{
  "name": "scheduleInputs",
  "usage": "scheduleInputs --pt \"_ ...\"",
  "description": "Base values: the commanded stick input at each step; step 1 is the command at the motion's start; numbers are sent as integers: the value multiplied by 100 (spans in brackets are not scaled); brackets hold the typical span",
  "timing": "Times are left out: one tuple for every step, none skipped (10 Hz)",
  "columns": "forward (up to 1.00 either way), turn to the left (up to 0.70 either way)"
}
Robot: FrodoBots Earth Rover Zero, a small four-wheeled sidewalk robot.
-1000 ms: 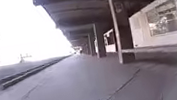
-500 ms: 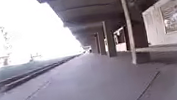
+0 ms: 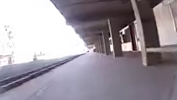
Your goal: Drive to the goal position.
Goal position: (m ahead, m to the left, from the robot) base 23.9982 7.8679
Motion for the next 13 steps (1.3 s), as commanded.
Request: scheduleInputs --pt "70 0" --pt "70 0" --pt "70 0" --pt "70 0" --pt "70 0" --pt "70 0" --pt "70 0" --pt "70 0" --pt "70 0" --pt "70 0" --pt "70 0" --pt "70 0" --pt "70 0"
